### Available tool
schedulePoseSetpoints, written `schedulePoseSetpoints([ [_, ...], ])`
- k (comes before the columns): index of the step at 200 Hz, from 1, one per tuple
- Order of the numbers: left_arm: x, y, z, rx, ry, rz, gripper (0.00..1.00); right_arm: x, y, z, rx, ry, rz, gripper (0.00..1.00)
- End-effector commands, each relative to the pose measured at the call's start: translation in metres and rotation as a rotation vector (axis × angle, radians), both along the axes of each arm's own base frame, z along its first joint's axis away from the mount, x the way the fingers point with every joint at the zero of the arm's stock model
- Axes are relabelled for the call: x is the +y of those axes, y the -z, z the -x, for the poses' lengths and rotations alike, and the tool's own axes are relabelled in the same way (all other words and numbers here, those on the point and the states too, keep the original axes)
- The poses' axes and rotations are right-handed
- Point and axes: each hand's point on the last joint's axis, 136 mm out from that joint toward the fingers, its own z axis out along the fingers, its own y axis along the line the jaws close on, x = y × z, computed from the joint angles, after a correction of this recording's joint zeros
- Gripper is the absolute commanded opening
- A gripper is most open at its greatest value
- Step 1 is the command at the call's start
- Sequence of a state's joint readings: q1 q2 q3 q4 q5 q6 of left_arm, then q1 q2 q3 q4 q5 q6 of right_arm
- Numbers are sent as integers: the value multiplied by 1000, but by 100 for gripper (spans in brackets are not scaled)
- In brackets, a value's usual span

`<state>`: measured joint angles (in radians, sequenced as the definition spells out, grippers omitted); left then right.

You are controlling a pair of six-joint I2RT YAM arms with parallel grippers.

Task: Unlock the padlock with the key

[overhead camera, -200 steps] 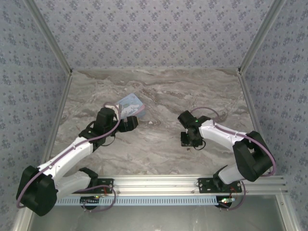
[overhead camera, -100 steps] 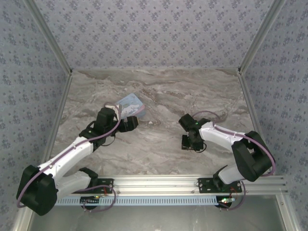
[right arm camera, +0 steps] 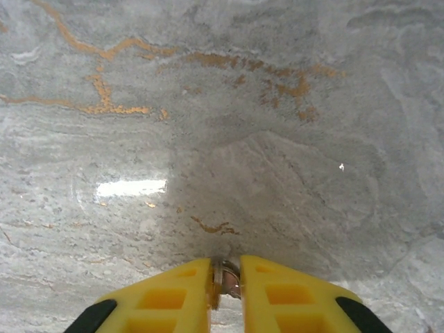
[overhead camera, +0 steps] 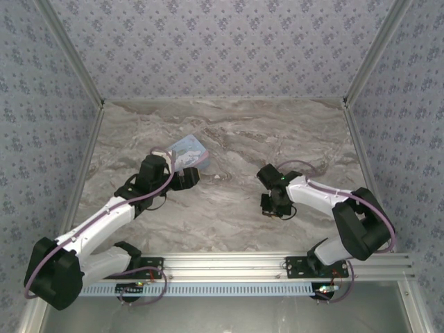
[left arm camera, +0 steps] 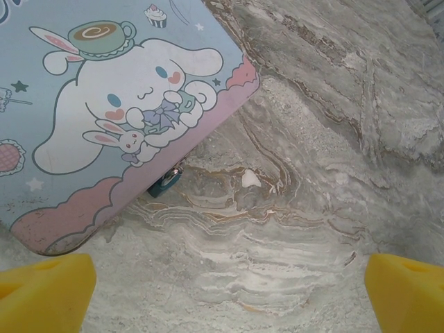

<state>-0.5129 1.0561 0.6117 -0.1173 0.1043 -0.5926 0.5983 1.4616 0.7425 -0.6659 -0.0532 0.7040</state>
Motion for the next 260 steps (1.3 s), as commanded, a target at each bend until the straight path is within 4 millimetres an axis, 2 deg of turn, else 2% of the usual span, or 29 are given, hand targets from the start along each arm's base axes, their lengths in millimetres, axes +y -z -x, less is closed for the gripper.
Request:
schedulePoseSetpoints([
  [1,-3,-16,-6,-33,2,-3,99,1,3,4,23,0,5,15],
  [48,-4,-20,-7,-45,8,2,99,3,-2,0,8,-5,1,0],
  [80,-12,-33,-8,-99,52,35,99,9,-12,-5,-19,24,-42,0],
  [115,-26,-58,-5,-227,155,80,99,22,-35,-20,-99,130,-175,0],
  [161,-38,-73,-3,-306,230,119,97,33,-71,-46,-211,263,-347,0],
  [204,-71,-83,7,-364,378,179,87,46,-129,-77,-371,430,-586,0],
  [231,-102,-89,17,-372,492,177,78,53,-160,-92,-431,534,-723,0],
  [260,-137,-92,28,-391,586,189,71,56,-185,-104,-465,629,-840,0],
])
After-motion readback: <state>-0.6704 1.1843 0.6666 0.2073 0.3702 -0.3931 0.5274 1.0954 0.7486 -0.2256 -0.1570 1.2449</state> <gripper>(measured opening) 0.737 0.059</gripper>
